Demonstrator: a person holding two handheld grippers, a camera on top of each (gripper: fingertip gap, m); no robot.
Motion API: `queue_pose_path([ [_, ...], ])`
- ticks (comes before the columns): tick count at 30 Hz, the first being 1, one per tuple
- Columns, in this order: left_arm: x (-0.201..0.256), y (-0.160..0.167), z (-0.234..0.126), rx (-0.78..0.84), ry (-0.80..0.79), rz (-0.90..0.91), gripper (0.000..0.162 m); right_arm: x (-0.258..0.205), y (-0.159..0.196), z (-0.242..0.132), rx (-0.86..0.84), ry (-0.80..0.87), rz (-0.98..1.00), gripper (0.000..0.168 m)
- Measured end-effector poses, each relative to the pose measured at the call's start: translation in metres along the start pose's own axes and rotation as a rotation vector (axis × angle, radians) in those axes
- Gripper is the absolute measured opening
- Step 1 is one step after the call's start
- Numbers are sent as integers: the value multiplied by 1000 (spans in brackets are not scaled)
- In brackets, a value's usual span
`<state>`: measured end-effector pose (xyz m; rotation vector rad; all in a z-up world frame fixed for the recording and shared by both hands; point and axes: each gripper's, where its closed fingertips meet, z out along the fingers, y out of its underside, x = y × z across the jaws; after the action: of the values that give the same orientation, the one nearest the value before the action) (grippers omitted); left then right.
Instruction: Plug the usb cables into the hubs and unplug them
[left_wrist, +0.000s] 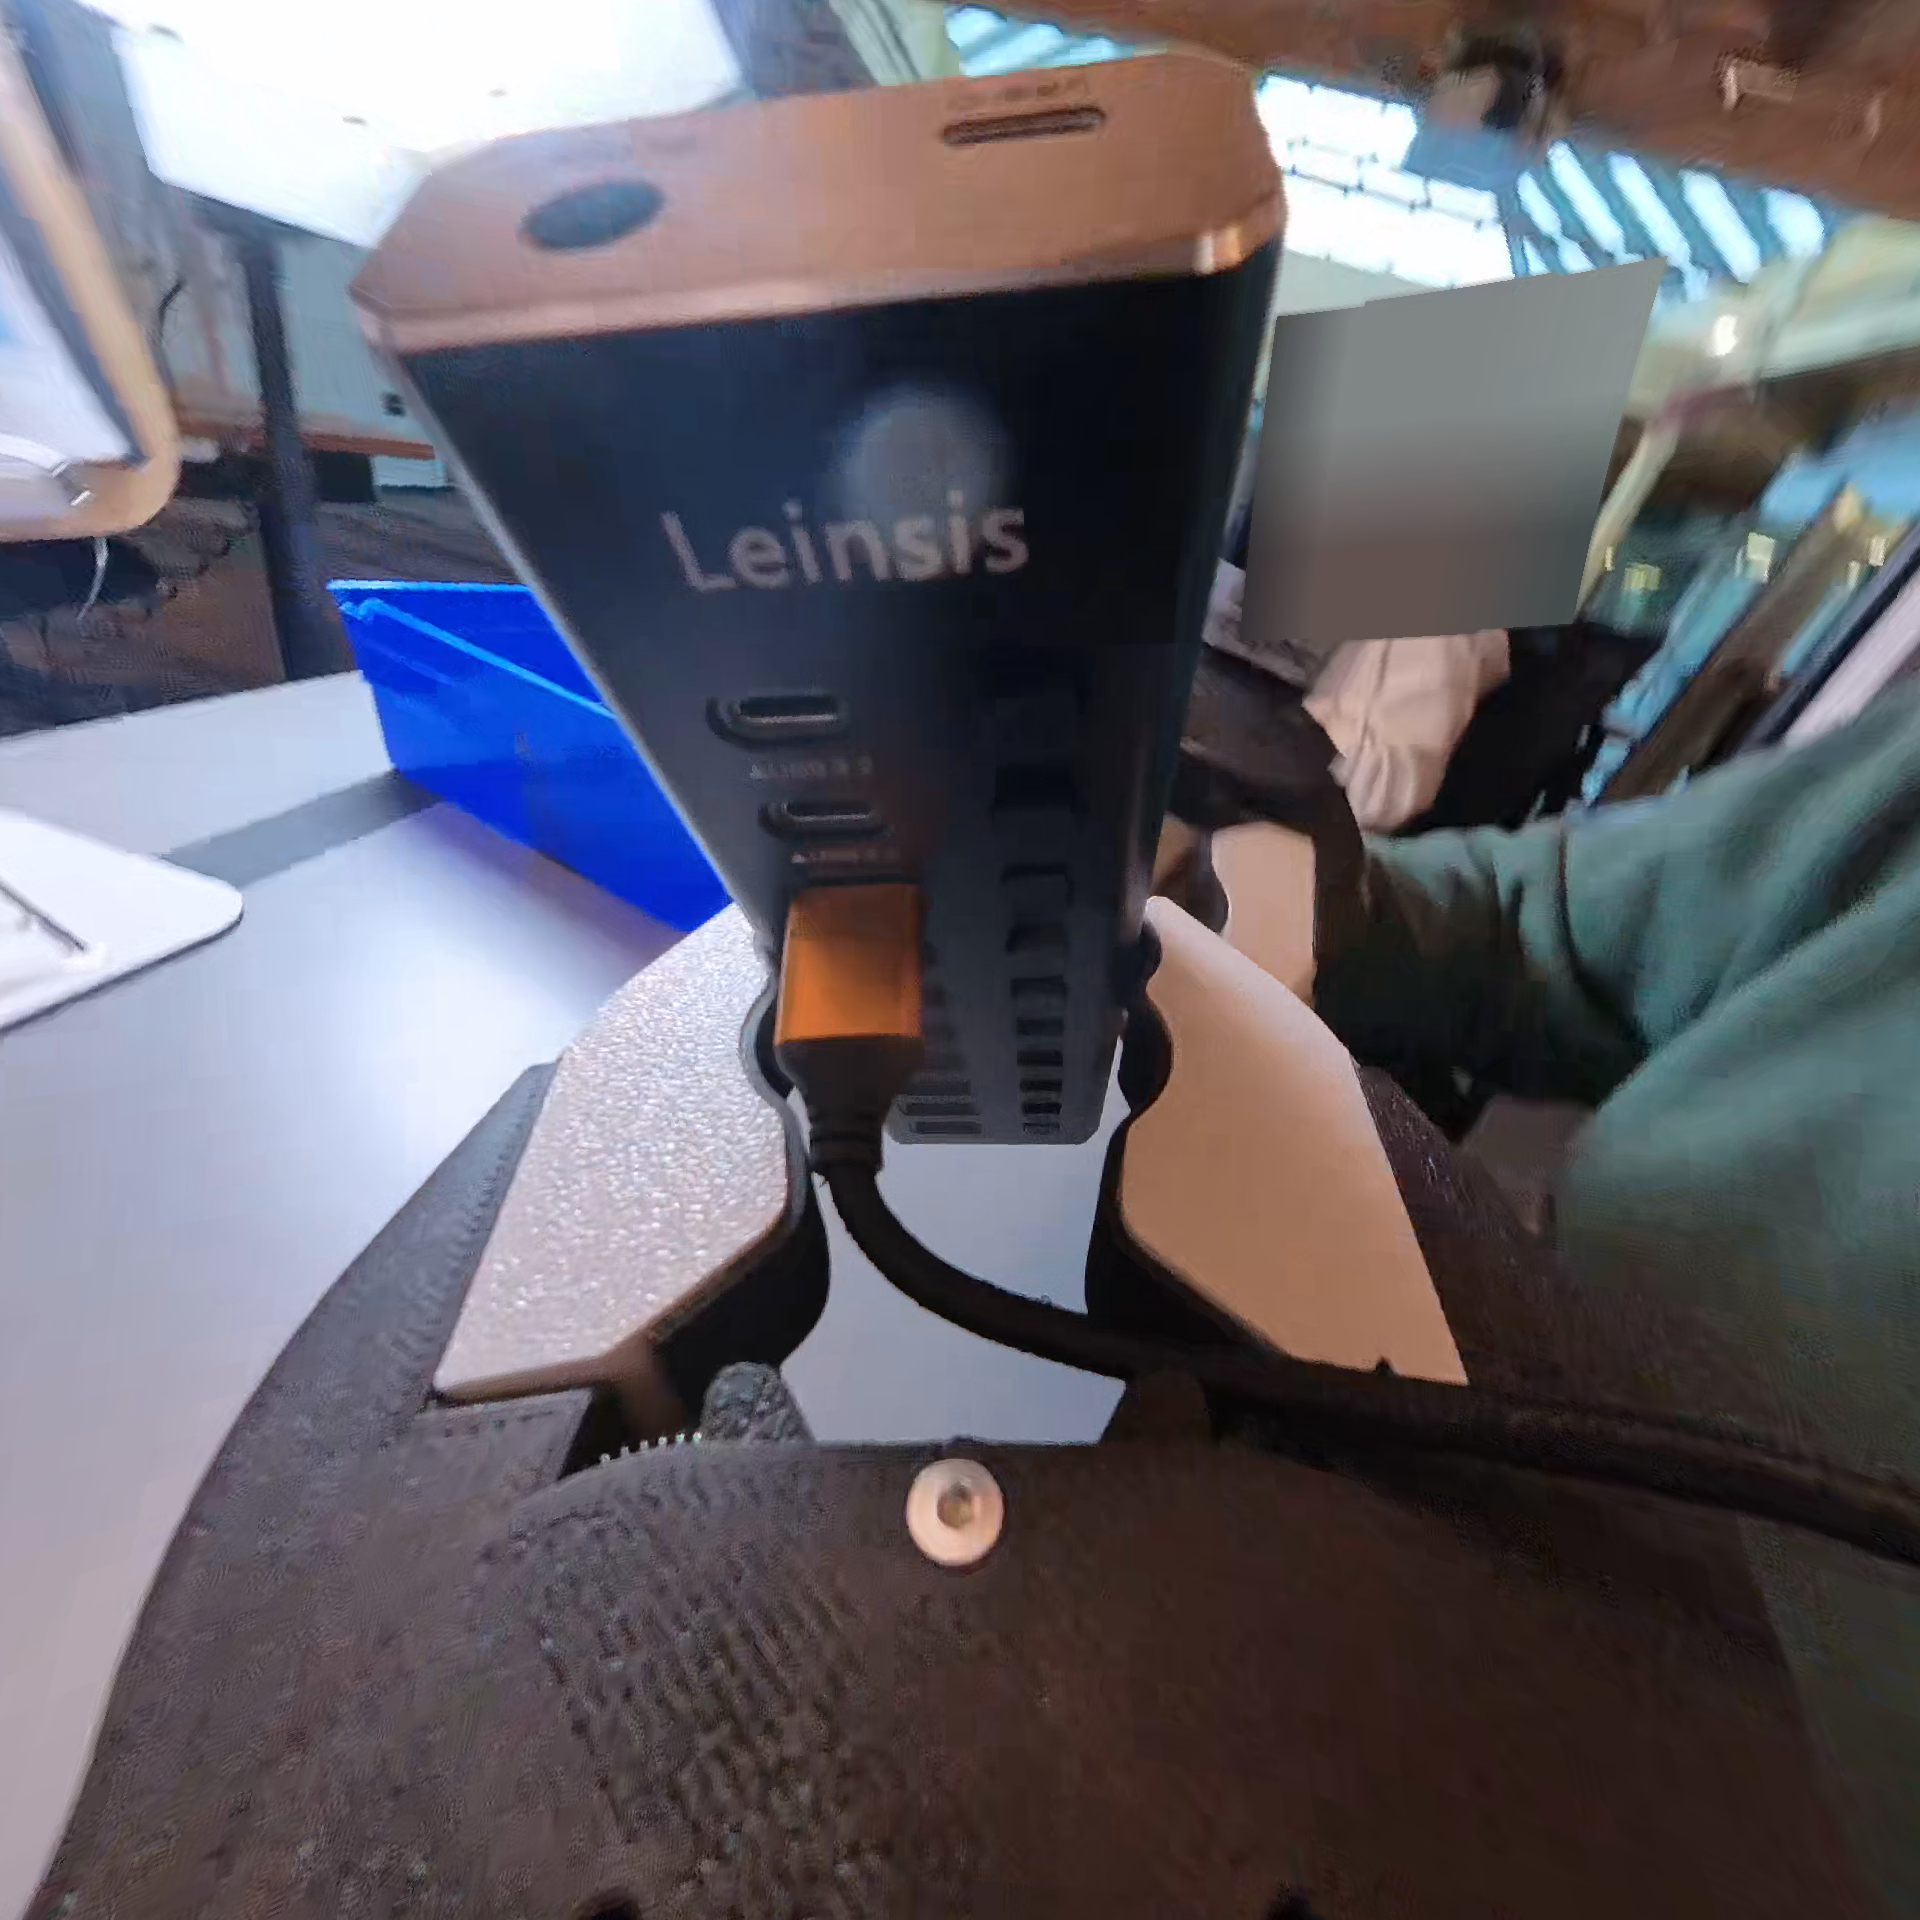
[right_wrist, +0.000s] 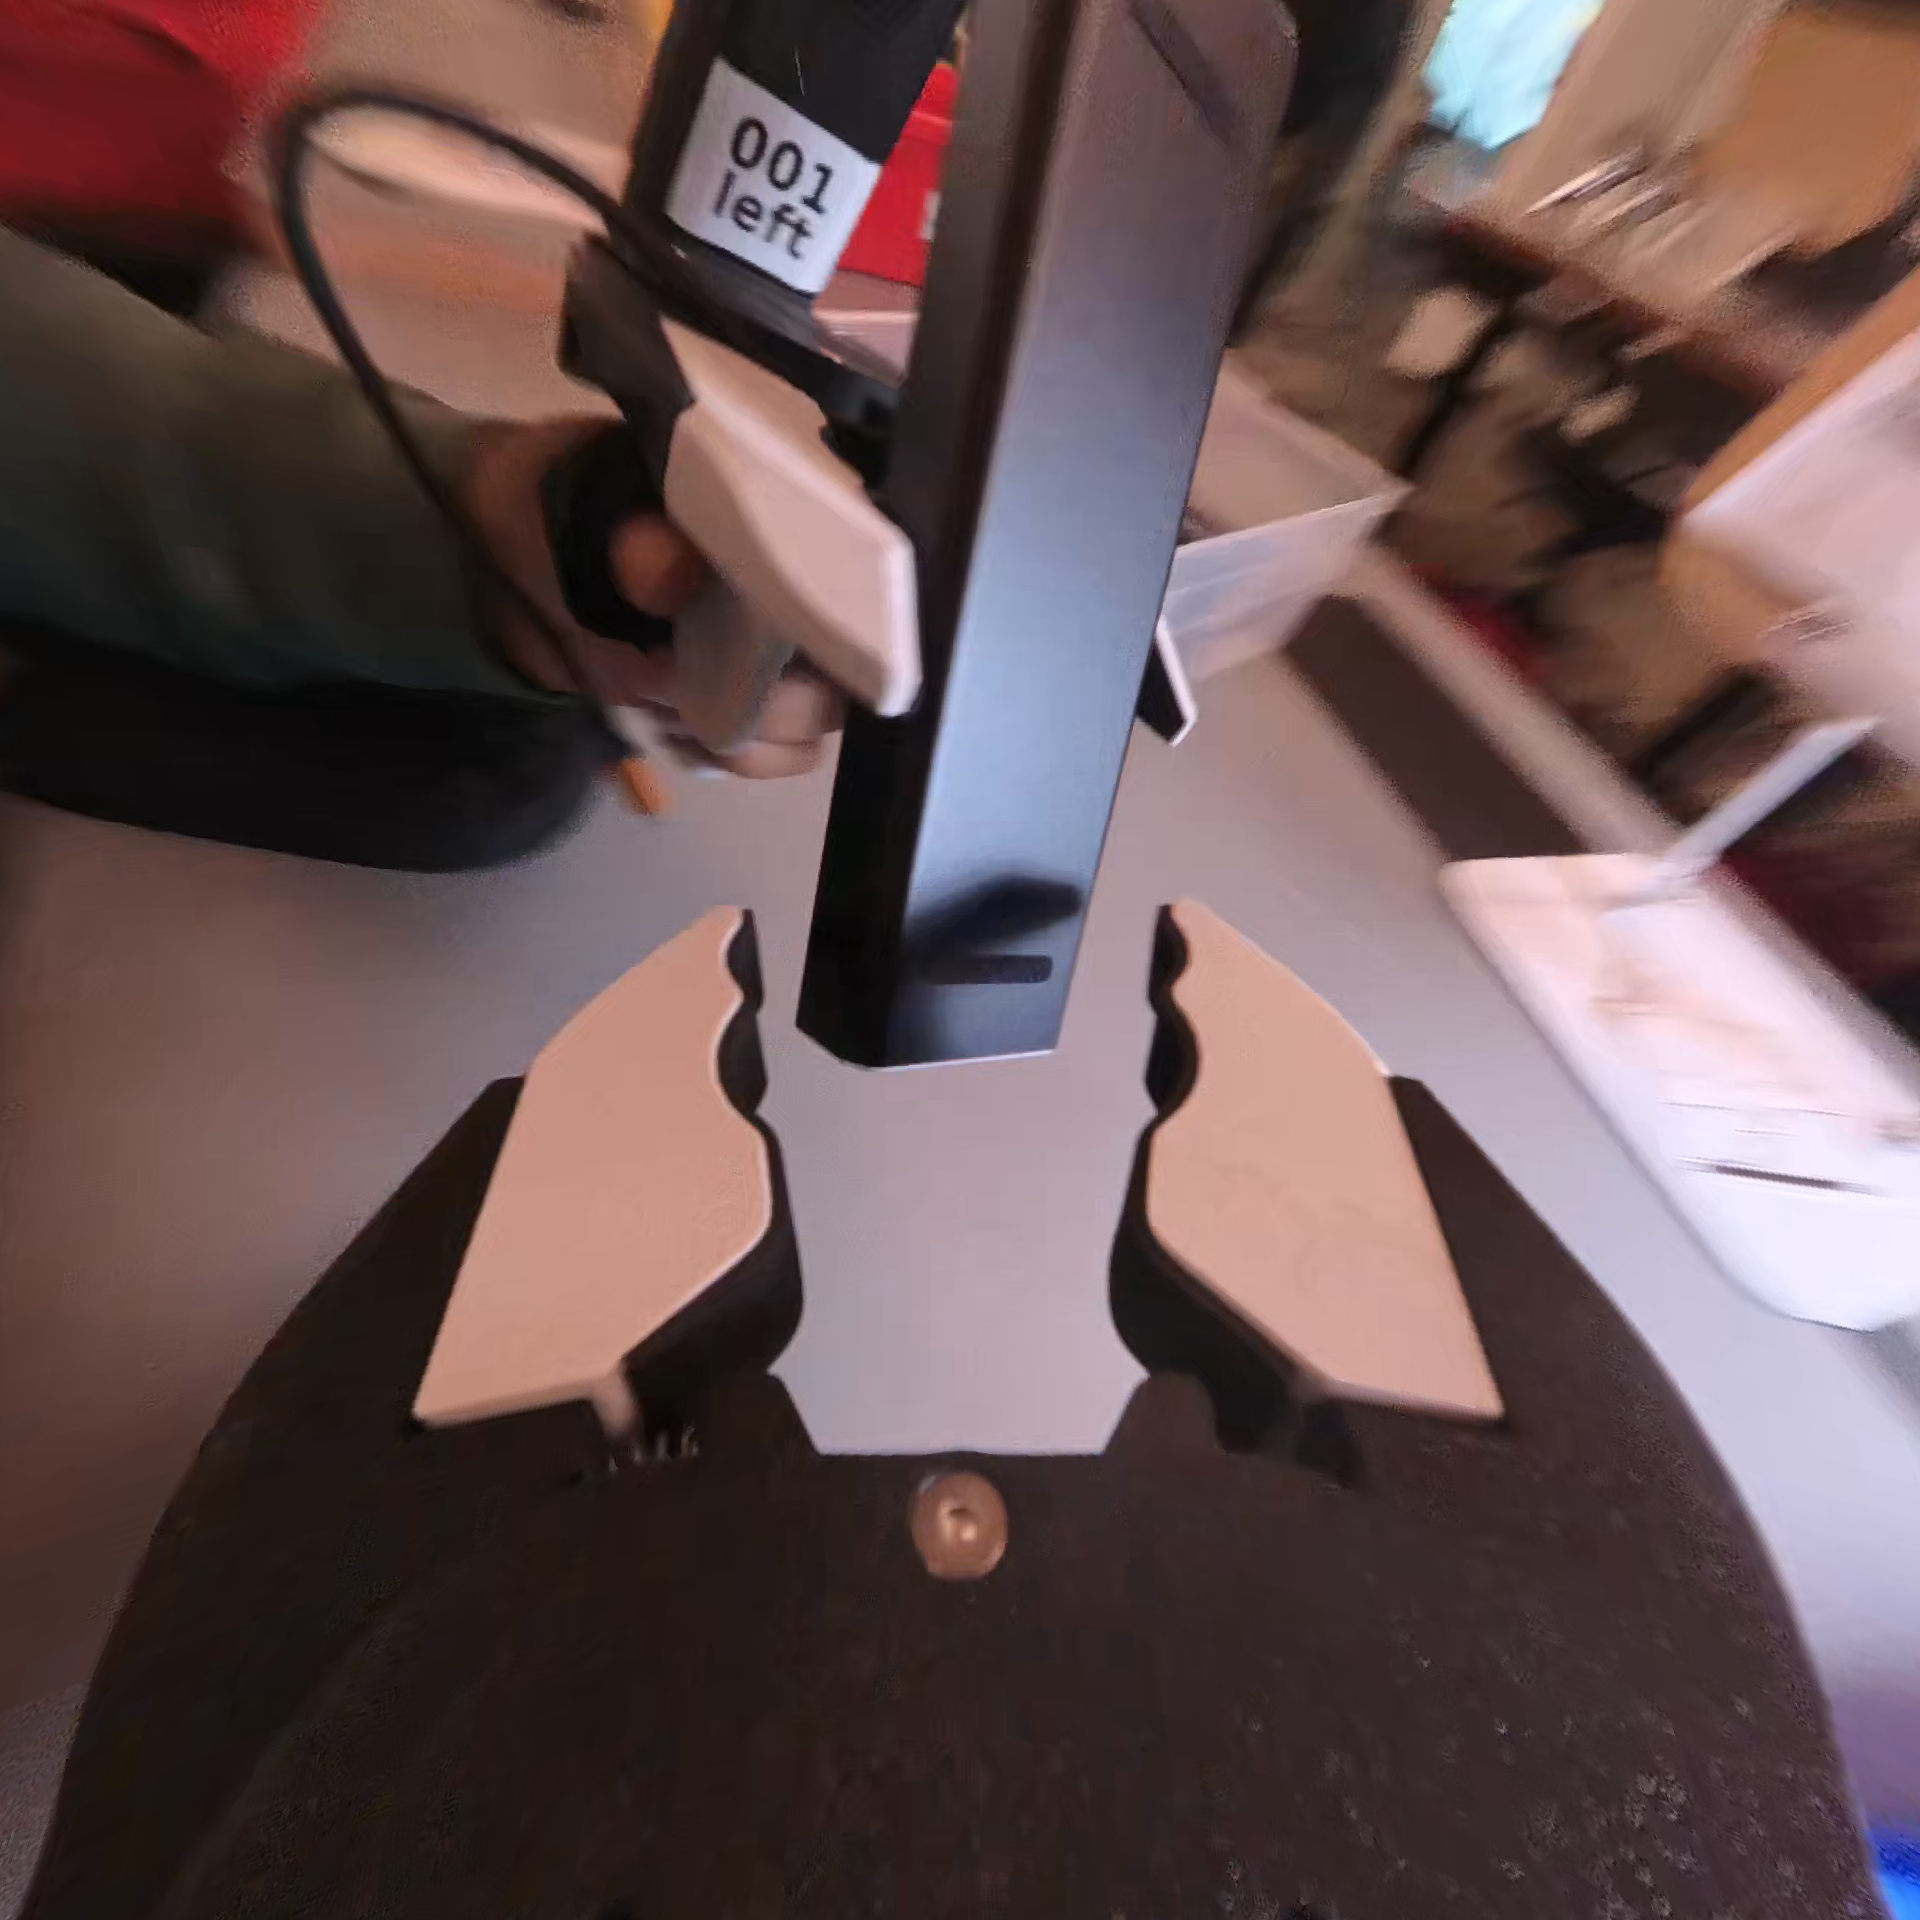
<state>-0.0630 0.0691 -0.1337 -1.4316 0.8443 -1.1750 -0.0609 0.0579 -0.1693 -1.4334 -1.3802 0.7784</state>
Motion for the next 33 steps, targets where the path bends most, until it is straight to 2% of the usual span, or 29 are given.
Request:
queue_pose_path([
  [2,18,1,8,-46,41,113,61,-12,-2,-9,20,-158,90,77],
  [5,44,9,27,-104,111,220,61,-33,-2,-3,49,-263,106,80],
  [7,49,13,34,-128,97,299,61,-31,-1,-1,77,-227,76,70],
  [12,50,16,33,-158,57,324,62,-37,1,3,134,-246,70,68],
  [15,43,-4,23,-37,7,284,60,-28,5,5,174,-223,105,68],
  [16,42,-10,20,-14,2,273,56,-26,11,7,162,-221,107,68],
  [22,51,13,27,-138,44,345,55,-41,35,24,45,-242,30,67],
  [27,56,16,27,-139,64,339,55,-41,2,12,184,-223,35,71],
  [33,60,4,31,-34,70,345,55,-39,-9,6,200,-177,19,75],
])
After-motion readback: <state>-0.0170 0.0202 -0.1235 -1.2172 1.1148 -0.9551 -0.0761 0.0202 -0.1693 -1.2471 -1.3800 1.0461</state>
